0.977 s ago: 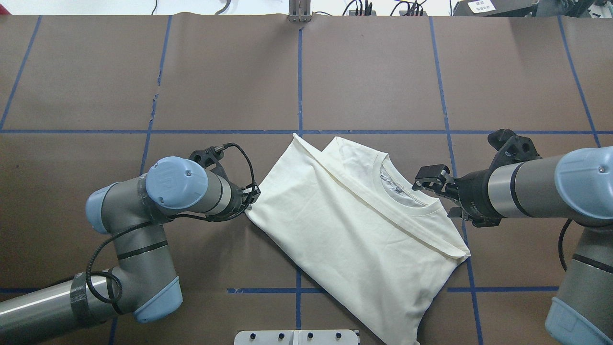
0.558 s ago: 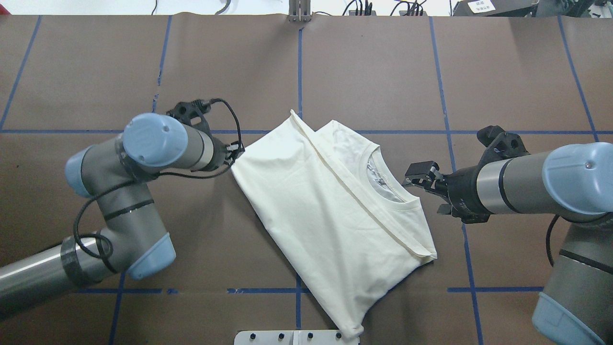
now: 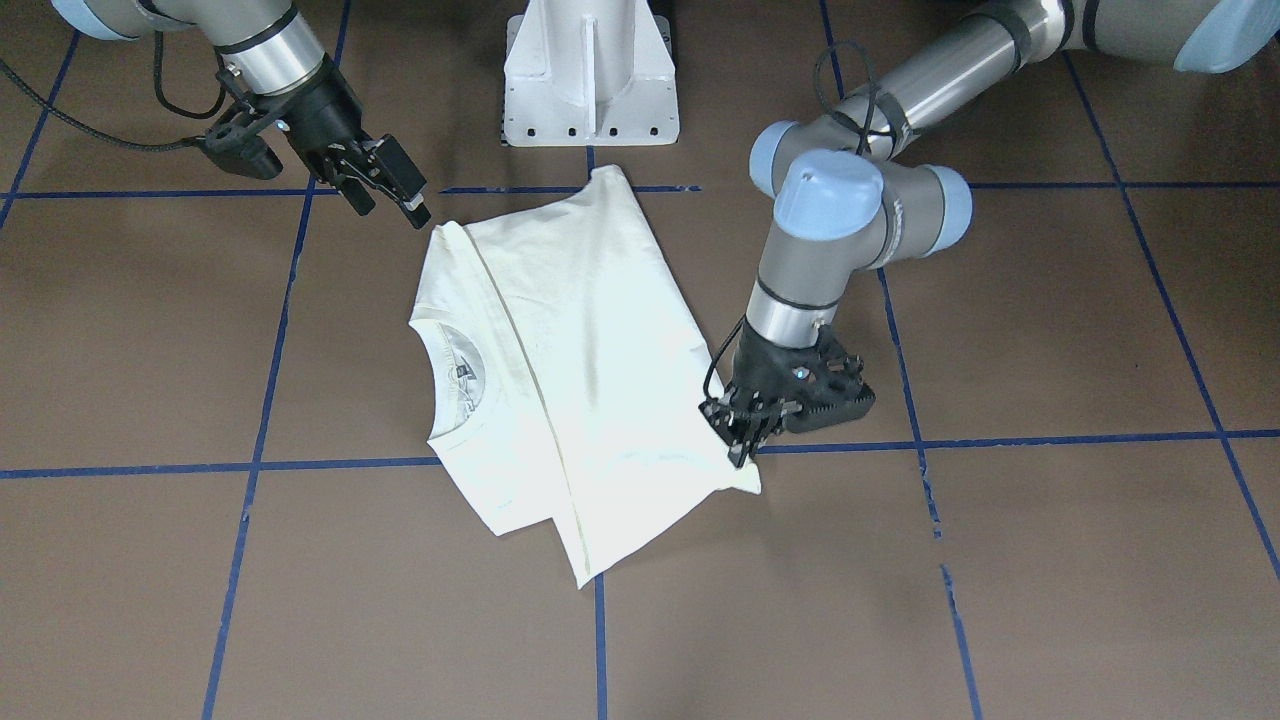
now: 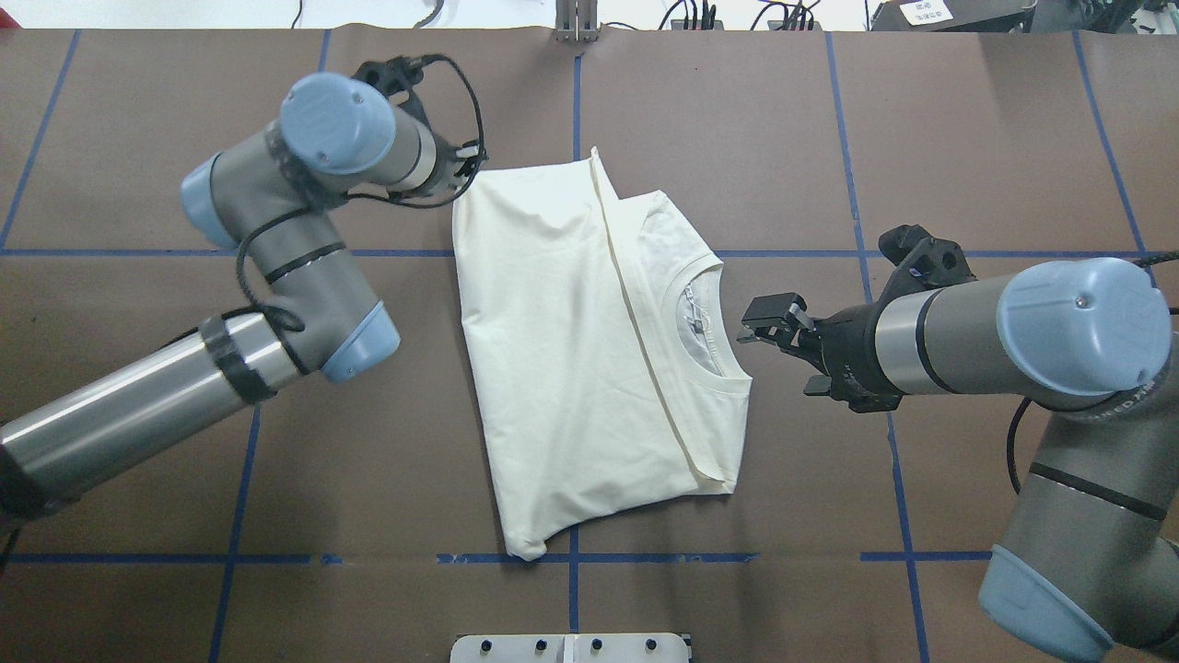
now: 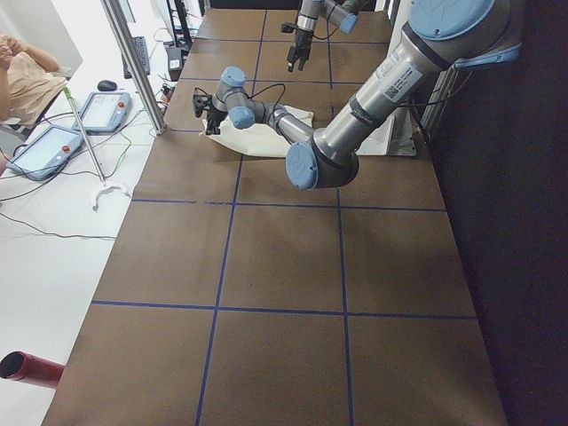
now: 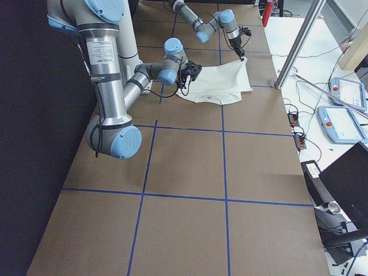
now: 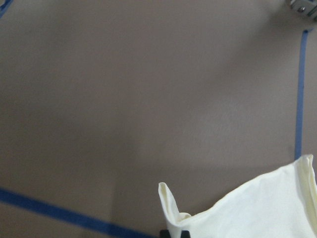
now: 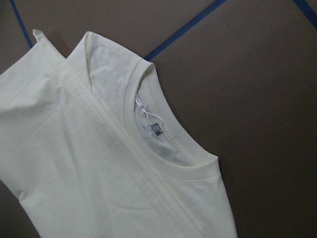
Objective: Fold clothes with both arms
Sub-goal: 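Push the shirt edges with both grippers to straighten it square on the table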
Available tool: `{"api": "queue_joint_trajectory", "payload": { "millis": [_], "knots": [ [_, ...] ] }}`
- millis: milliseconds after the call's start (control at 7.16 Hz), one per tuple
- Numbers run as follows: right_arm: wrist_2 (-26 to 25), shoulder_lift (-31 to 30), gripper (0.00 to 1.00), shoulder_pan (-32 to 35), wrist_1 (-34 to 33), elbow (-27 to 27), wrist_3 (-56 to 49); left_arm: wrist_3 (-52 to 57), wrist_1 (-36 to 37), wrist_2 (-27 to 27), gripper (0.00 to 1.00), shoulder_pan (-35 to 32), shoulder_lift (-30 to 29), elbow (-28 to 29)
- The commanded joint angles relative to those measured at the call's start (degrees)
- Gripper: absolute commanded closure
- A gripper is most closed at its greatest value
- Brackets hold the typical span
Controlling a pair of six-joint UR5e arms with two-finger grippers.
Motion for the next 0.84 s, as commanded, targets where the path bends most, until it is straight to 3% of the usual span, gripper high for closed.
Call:
{"api": "queue_joint_trajectory", "payload": {
  "millis": [0, 140, 279, 698],
  "knots": [
    [-1.0, 4.8, 0.0, -1.7, -0.5, -3.7, 0.0, -2.2, -1.0, -2.8, 0.44, -1.0, -2.4, -4.4],
    [-1.6, 9.2, 0.0, -2.9, -1.5, -8.5, -0.2, -3.9, 7.4, -5.3, 0.39, 1.0, 6.8, -21.0],
    [-2.8, 13.6, 0.0, -4.3, -3.9, -12.7, -0.9, -3.8, 8.7, -5.4, 0.39, 1.2, 9.8, -25.8],
    [-5.6, 20.7, 0.0, -7.9, -10.9, -19.0, -7.7, -1.9, 8.7, -5.2, 0.39, 0.7, 10.6, -24.9]
  ]
}}
